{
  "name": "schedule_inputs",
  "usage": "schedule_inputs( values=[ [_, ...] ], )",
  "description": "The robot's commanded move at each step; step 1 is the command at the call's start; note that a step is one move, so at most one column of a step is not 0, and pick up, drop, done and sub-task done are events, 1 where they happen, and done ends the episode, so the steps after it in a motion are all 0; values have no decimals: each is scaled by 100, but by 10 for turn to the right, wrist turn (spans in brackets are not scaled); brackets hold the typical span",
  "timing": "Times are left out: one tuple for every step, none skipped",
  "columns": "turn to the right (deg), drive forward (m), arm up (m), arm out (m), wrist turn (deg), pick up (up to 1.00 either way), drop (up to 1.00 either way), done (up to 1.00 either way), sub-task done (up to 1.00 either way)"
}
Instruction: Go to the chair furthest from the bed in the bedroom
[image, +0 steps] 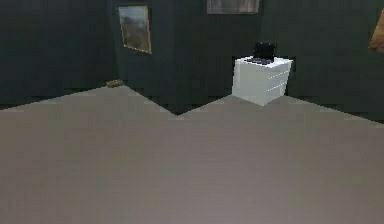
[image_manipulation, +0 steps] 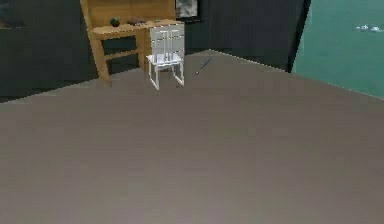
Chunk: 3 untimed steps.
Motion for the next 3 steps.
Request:
schedule_inputs(
  values=[
    [-390,0,0,0,0,0,0,0,0],
    [0,95,0,0,0,0,0,0,0],
    [-420,0,0,0,0,0,0,0,0]
  ],
)
